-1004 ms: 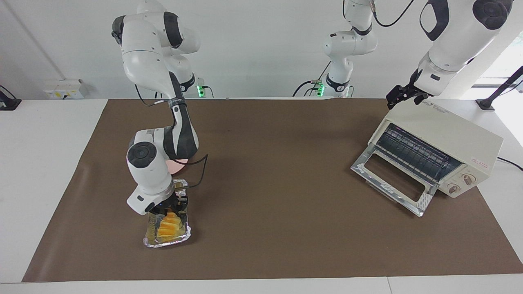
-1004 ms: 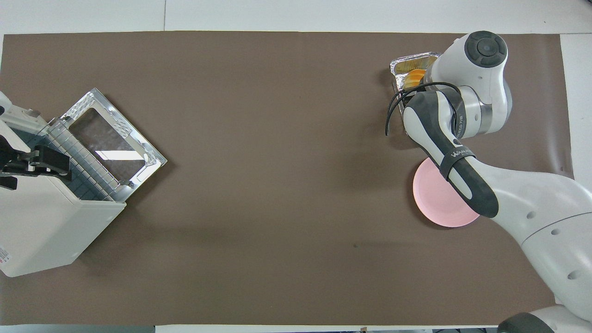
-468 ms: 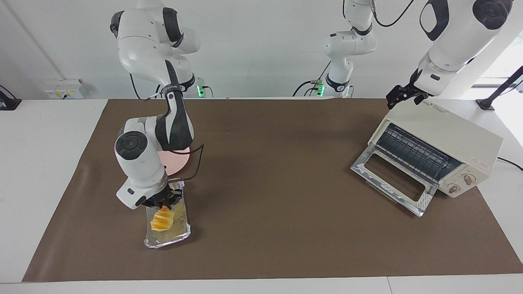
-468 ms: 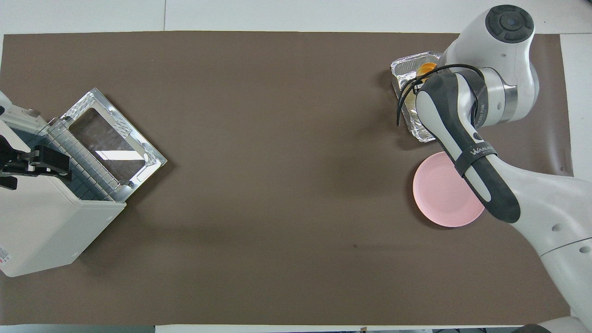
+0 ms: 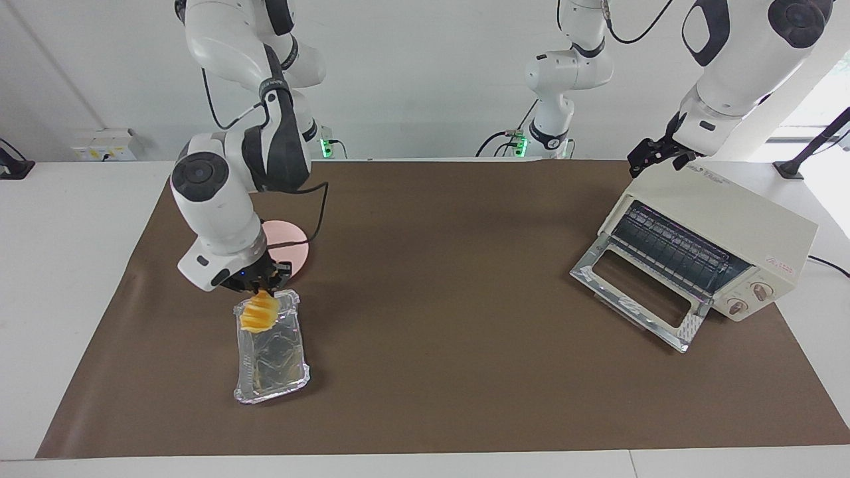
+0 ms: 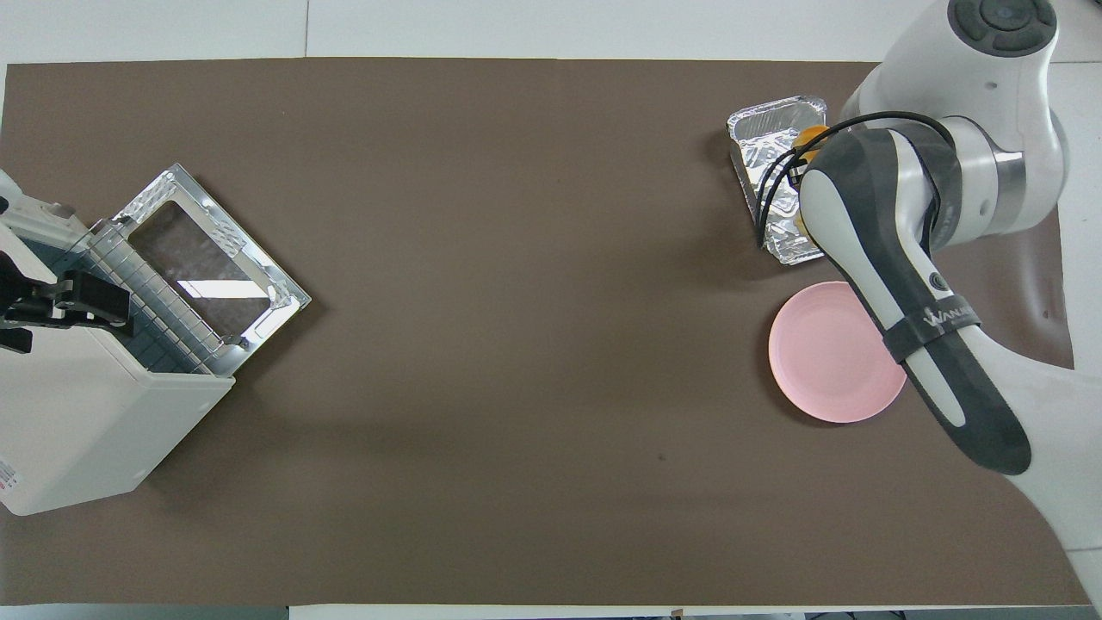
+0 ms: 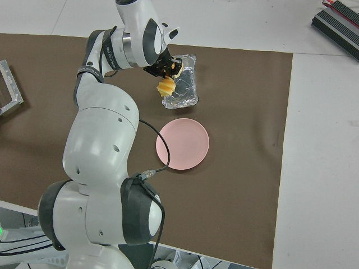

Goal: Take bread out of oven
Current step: 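Lift the bread out of the tray over the pink plate, then lower the bread onto the pink plate and open the right gripper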

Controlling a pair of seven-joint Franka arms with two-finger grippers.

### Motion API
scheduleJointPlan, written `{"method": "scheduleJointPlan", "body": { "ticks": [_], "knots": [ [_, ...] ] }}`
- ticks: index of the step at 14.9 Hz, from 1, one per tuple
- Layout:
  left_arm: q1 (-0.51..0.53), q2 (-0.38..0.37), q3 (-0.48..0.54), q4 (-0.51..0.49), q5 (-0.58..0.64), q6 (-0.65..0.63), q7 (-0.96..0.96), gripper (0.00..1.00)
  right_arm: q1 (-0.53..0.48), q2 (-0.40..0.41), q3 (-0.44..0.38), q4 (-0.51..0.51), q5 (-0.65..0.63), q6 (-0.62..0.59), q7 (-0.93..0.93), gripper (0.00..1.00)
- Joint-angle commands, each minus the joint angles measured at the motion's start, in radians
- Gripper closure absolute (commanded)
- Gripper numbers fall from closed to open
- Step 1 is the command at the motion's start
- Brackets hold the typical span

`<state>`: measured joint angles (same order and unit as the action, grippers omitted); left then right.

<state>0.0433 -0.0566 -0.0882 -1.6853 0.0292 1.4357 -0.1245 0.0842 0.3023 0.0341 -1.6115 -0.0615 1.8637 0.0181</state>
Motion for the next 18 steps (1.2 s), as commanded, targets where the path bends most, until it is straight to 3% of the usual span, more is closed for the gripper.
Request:
{"method": "scheduleJointPlan", "body": {
  "ticks": [1, 5, 7, 12, 16, 17, 18],
  "knots": [
    [-0.002, -0.014, 0.007, 0.001, -0.015, -0.017, 0.000, 0.00, -0.017, -0.233, 0.009, -0.353, 0.032, 0.141, 0.019, 1.00],
    [-0.002, -0.014, 0.007, 0.001, -0.015, -0.017, 0.000, 0.00, -0.031, -0.386, 0.009, -0.706, 0.043, 0.424, 0.006, 1.00],
    [-0.002, -0.014, 0.007, 0.001, -0.015, -0.018, 0.000, 0.00, -0.044, -0.413, 0.009, -0.807, 0.043, 0.538, -0.015, 1.00],
    [-0.002, -0.014, 0.007, 0.001, -0.015, -0.017, 0.000, 0.00, -0.069, -0.402, 0.009, -0.906, 0.043, 0.701, -0.047, 1.00],
    [0.000, -0.014, 0.007, 0.001, -0.015, -0.017, 0.000, 0.00, -0.069, -0.400, 0.009, -0.918, 0.043, 0.715, -0.049, 1.00],
    [-0.002, -0.014, 0.007, 0.001, -0.015, -0.018, 0.000, 0.00, -0.069, -0.400, 0.009, -0.917, 0.043, 0.716, -0.049, 0.91],
    [-0.002, -0.014, 0.007, 0.001, -0.015, -0.018, 0.000, 0.00, -0.069, -0.400, 0.009, -0.916, 0.043, 0.719, -0.049, 0.42]
  ]
}}
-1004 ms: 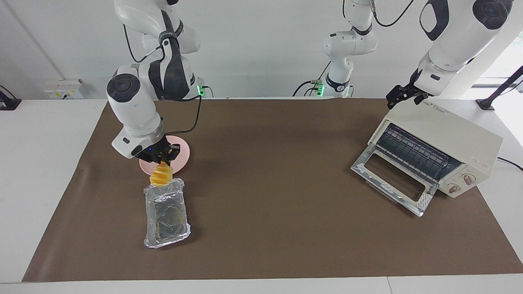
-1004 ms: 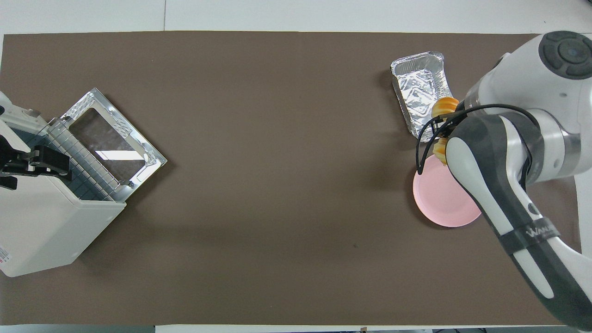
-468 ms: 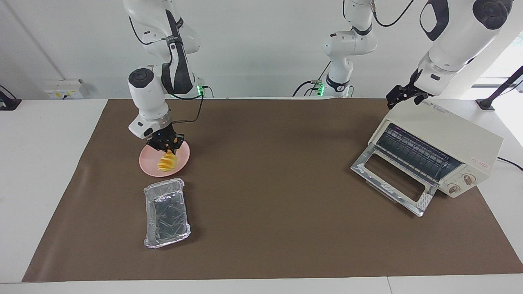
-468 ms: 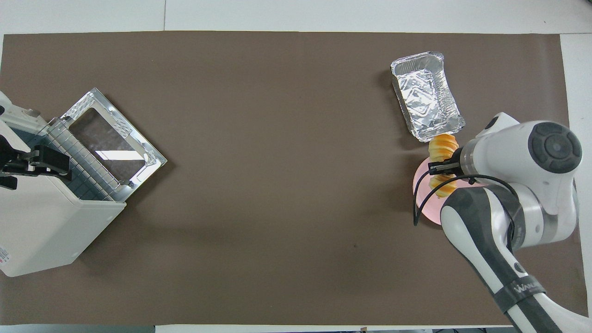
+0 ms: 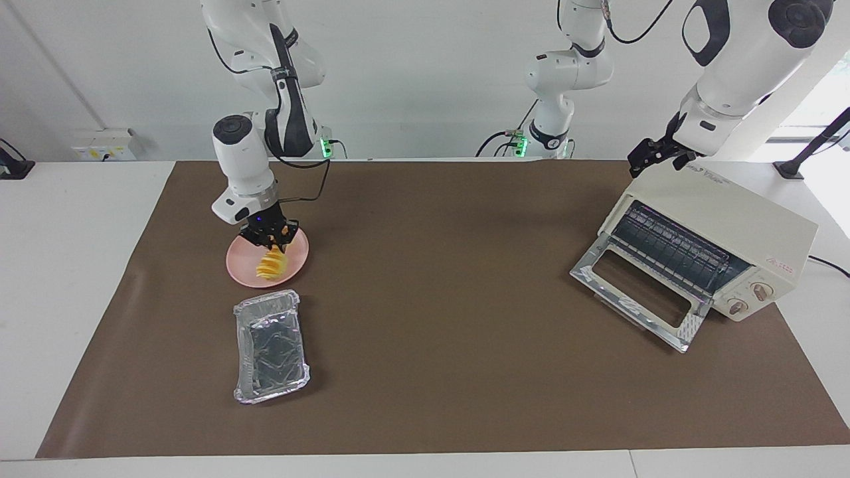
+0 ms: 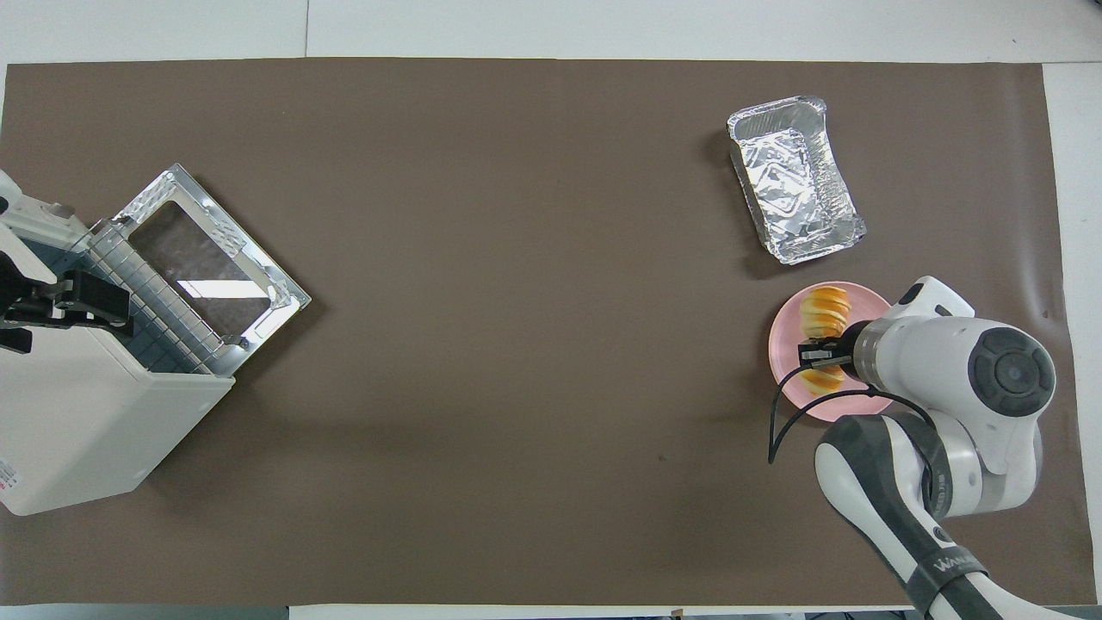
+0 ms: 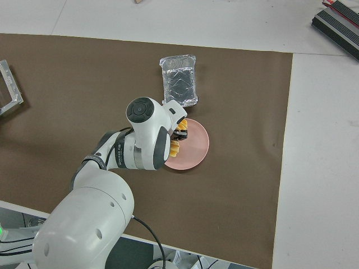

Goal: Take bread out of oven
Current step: 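Lower the bread onto the pink plate and open the right gripper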

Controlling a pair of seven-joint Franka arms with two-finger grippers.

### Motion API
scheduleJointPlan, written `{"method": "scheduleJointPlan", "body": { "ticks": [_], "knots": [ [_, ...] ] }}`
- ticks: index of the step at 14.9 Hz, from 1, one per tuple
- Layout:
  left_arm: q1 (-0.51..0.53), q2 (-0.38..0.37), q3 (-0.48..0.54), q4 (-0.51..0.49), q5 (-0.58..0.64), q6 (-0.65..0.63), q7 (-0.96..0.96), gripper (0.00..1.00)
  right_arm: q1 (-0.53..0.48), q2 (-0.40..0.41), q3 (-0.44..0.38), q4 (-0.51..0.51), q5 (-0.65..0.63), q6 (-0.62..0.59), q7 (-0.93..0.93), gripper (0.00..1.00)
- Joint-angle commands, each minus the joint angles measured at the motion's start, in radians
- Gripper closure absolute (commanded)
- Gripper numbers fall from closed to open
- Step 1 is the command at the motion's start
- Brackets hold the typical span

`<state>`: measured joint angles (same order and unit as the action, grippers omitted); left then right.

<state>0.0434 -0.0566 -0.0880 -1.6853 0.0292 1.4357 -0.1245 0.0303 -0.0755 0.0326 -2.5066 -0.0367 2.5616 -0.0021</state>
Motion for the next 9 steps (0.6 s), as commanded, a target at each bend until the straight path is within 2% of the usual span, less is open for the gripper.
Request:
{"method": "scheduleJointPlan", "body": {
  "ticks": [1, 6, 9],
  "knots": [
    [-0.002, -0.014, 0.007, 0.001, -0.015, -0.017, 0.000, 0.00, -0.015, -0.023, 0.010, -0.021, 0.018, 0.020, -0.029, 0.00],
    [-0.002, -0.014, 0.007, 0.001, -0.015, -0.018, 0.000, 0.00, -0.015, -0.023, 0.010, -0.008, 0.018, -0.007, -0.035, 0.00],
    [-0.002, -0.014, 0.007, 0.001, -0.015, -0.018, 0.000, 0.00, -0.015, -0.023, 0.009, 0.052, 0.018, -0.098, -0.065, 0.00]
  ]
}}
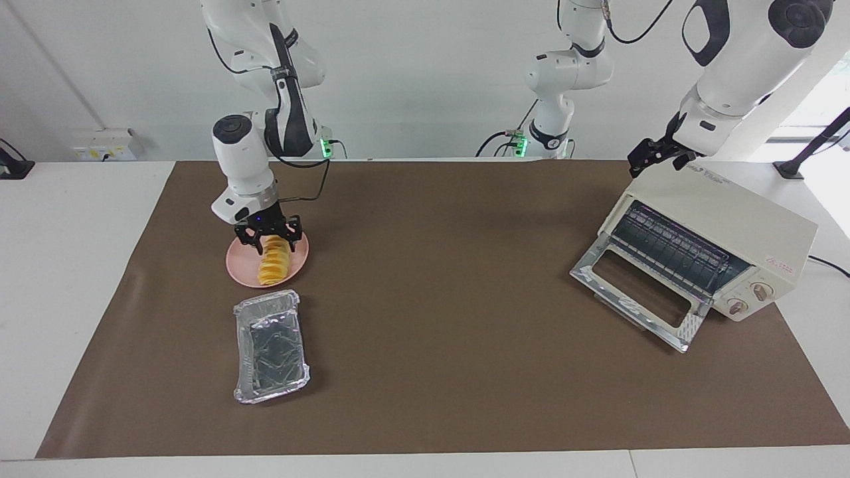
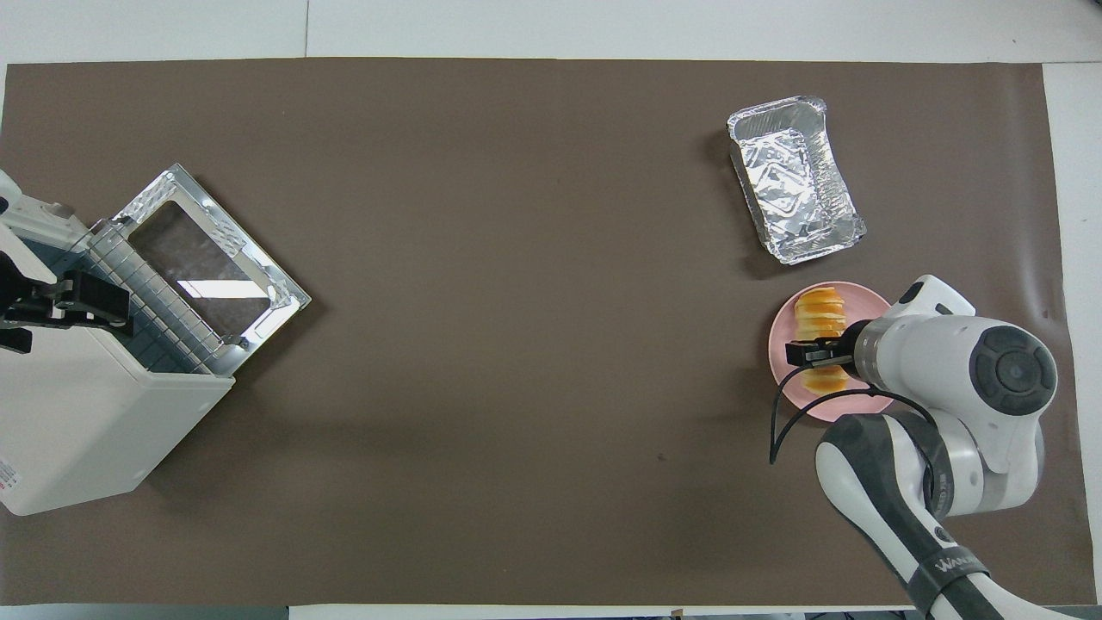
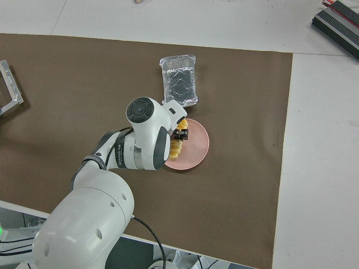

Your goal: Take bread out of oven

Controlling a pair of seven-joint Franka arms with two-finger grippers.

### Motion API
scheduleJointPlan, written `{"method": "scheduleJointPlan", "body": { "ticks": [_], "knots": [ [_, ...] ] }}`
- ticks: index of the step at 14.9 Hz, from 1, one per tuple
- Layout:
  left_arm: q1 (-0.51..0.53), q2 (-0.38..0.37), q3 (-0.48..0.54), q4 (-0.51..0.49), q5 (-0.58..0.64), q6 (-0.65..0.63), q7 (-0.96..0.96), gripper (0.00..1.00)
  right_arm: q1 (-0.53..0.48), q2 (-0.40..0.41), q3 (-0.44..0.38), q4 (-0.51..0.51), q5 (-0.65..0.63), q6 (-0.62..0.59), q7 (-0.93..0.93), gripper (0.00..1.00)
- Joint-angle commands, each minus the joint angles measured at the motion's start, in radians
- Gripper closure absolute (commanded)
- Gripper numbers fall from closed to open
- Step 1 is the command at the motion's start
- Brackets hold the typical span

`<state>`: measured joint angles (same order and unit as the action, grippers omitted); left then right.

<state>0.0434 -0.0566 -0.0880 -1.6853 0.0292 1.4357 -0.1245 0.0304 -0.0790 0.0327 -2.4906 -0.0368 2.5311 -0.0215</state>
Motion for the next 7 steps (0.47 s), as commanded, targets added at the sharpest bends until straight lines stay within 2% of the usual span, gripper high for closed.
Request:
{"method": "scheduleJointPlan", "body": {
  "ticks": [1, 7],
  "knots": [
    [-0.002, -0.014, 0.007, 0.001, -0.015, -0.018, 0.000, 0.00, -0.015, -0.021, 0.009, 0.067, 0.018, -0.108, -0.049, 0.00],
    [-0.002, -0.014, 0.007, 0.001, -0.015, -0.018, 0.000, 0.00, -0.043, -0.001, 0.009, 0.422, 0.018, -0.478, -0.187, 0.00]
  ]
}}
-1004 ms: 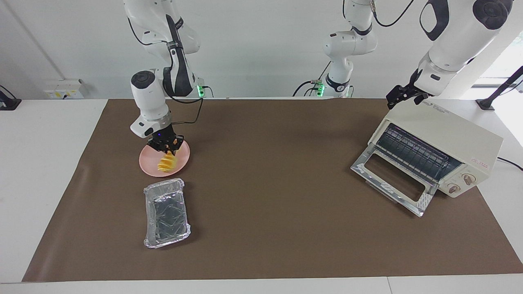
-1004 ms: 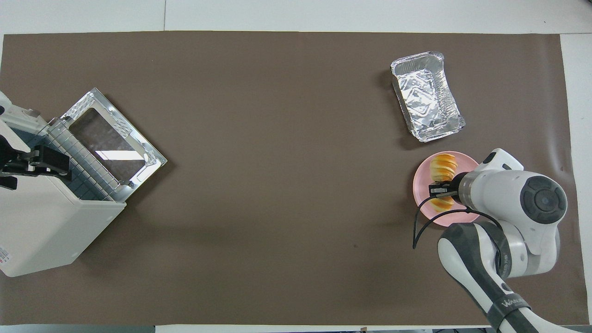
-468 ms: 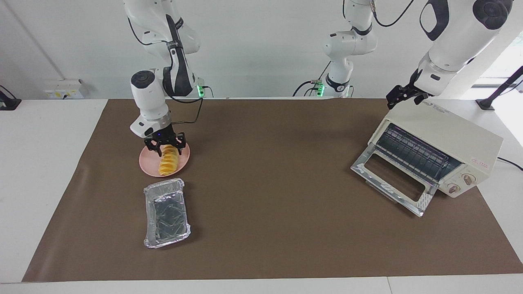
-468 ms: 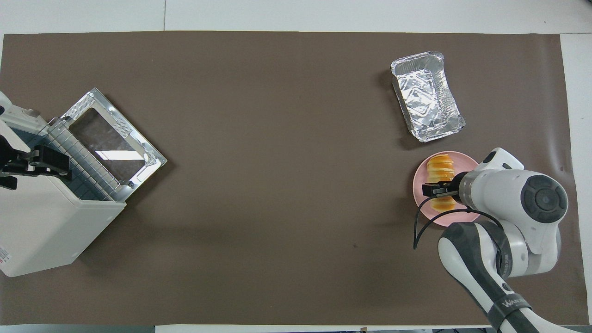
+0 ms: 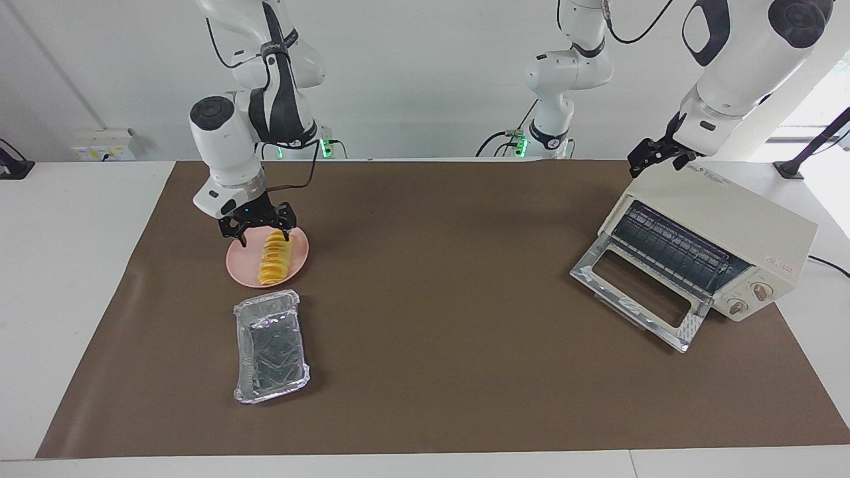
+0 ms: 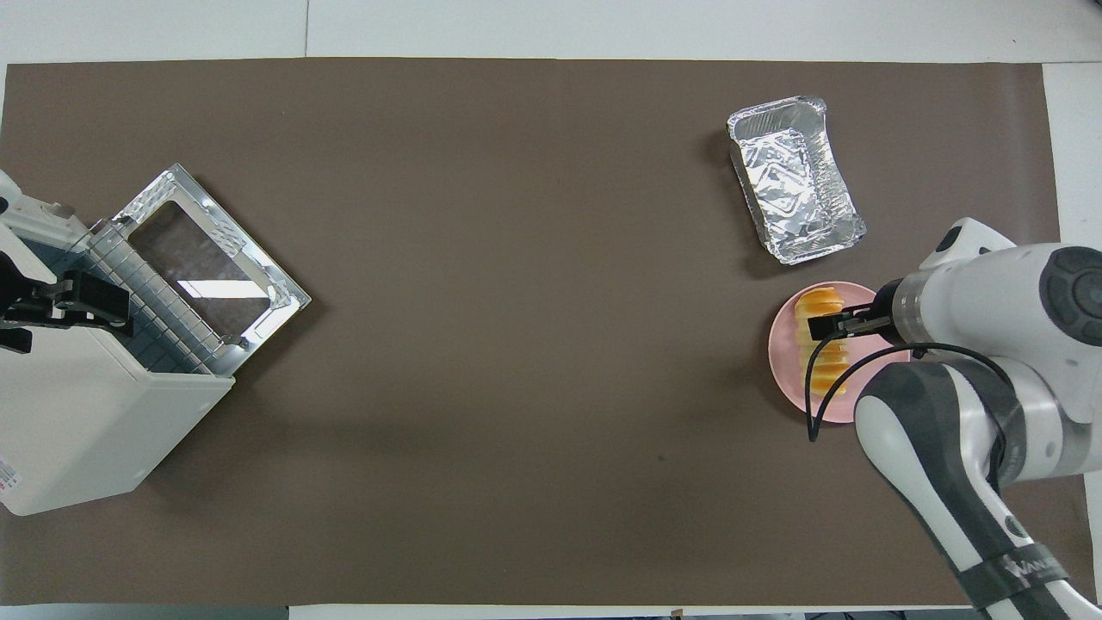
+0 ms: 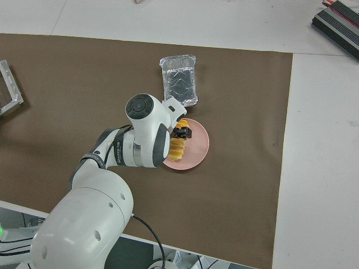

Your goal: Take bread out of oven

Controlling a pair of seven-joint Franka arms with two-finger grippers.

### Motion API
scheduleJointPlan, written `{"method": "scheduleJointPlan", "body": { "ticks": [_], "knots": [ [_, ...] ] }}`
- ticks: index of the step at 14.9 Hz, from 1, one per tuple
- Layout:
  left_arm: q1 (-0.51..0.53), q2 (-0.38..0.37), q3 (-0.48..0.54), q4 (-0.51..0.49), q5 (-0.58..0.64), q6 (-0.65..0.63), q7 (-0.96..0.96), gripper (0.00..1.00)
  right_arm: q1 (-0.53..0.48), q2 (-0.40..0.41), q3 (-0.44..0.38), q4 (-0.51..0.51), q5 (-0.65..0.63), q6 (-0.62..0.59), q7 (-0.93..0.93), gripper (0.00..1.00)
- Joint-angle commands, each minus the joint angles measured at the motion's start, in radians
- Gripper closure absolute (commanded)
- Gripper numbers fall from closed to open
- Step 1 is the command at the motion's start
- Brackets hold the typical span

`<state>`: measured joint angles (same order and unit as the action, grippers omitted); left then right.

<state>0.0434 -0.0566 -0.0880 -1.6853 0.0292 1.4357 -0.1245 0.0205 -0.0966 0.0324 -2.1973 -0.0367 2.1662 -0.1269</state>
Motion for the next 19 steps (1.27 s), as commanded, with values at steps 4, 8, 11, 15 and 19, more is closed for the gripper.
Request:
{"method": "scheduleJointPlan", "body": {
  "ticks": [4, 8, 11, 15, 19],
  "knots": [
    [-0.002, -0.014, 0.007, 0.001, -0.015, -0.017, 0.000, 0.00, -0.048, 0.028, 0.006, 0.344, 0.020, -0.374, -0.141, 0.00],
    [-0.002, -0.014, 0.007, 0.001, -0.015, -0.017, 0.000, 0.00, -0.068, 0.070, 0.003, 0.585, 0.021, -0.690, -0.143, 0.00],
    [-0.002, -0.014, 0.007, 0.001, -0.015, -0.018, 0.000, 0.00, -0.100, 0.078, 0.003, 0.630, 0.020, -0.785, -0.148, 0.00],
    [-0.002, -0.014, 0.007, 0.001, -0.015, -0.018, 0.000, 0.00, -0.108, 0.068, 0.006, 0.581, 0.001, -0.725, -0.152, 0.00],
    [0.000, -0.014, 0.007, 0.001, -0.015, -0.018, 0.000, 0.00, -0.116, 0.051, 0.004, 0.509, 0.001, -0.620, -0.151, 0.00]
  ]
}}
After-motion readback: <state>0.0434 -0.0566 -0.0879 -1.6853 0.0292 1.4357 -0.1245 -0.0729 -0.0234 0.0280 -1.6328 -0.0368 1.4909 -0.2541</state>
